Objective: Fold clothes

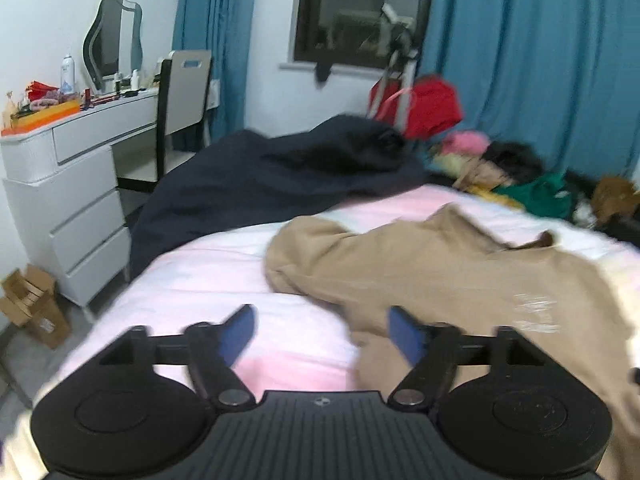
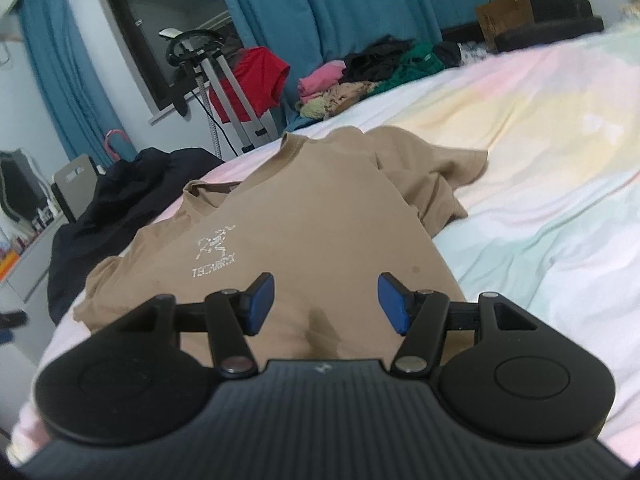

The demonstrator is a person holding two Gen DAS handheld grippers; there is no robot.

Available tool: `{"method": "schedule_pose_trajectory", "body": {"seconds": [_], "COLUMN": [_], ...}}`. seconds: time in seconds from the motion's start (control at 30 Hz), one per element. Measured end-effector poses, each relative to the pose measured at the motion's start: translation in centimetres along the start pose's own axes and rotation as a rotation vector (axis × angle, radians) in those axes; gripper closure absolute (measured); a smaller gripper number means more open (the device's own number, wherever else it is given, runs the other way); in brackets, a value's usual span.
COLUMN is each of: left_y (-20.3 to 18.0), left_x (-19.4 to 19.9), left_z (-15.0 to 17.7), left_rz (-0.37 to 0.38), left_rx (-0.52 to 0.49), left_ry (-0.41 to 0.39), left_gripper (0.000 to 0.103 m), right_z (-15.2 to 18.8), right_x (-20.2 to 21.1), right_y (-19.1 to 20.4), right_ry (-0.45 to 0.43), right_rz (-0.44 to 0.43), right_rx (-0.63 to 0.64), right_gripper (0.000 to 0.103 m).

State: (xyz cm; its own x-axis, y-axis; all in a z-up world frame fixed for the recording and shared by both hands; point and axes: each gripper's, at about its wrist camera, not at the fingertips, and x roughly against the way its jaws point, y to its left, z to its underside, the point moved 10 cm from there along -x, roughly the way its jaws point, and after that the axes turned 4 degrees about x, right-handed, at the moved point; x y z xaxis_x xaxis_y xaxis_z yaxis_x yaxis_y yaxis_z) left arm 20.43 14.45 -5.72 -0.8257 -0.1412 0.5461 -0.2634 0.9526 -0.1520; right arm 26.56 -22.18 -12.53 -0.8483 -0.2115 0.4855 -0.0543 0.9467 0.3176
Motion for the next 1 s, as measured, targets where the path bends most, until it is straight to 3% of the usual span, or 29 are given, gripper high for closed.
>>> {"method": "schedule_pose_trajectory", "body": {"seconds": [0.13,0.23,0.3,0.33,0.53,0.63,0.67,0.7,0.83,0.93,1.0], "left_y": [-3.0,-5.2,-6.5,-7.0,-8.2,-8.0,-7.9,-7.9,-7.4,-7.2,-7.2], "left_x": [2.9,3.9,3.8,3.6,2.1,1.5,1.3,1.0,-0.2,-1.6,-2.6], "left_z": [2.1,4.0,5.2,5.7,7.1,7.1,7.1,7.1,7.1,7.2,7.3], "left_rz": [0.099,0.160,0.178,0.183,0.206,0.206,0.209,0.211,0.214,0.237,0.239], "left_rx": [0.027,-0.029,-0.095,-0.119,-0.143,-0.134,-0.131,-0.128,-0.109,-0.056,-0.046], "left_ry": [-0.014,-0.008,-0.005,0.002,0.031,0.029,0.029,0.029,0.039,0.067,0.082], "left_gripper": [0.017,0.017,0.017,0.017,0.015,0.015,0.015,0.015,0.015,0.015,0.015], "right_z": [-0.7,-1.7,-2.2,-2.4,-2.2,-2.6,-2.8,-3.1,-4.4,-4.8,-5.2], "right_x": [1.8,3.1,3.8,4.1,3.2,0.1,-1.1,-2.4,-8.0,-12.1,-14.4], "right_y": [-0.3,-1.2,-2.0,-2.4,-5.6,-7.8,-8.5,-9.3,-12.5,-14.1,-14.2], "right_ry": [-0.035,-0.062,-0.088,-0.103,-0.105,-0.075,-0.062,-0.050,-0.042,-0.013,0.009], "right_rz": [0.010,0.000,0.003,0.004,0.035,0.000,-0.009,-0.005,0.055,0.131,0.143], "right_rx": [0.002,-0.041,-0.072,-0.088,-0.244,-0.388,-0.421,-0.447,-0.495,-0.431,-0.380], "right_gripper": [0.042,0.040,0.017,0.012,0.014,0.014,0.019,0.032,0.034,0.038,0.064]}}
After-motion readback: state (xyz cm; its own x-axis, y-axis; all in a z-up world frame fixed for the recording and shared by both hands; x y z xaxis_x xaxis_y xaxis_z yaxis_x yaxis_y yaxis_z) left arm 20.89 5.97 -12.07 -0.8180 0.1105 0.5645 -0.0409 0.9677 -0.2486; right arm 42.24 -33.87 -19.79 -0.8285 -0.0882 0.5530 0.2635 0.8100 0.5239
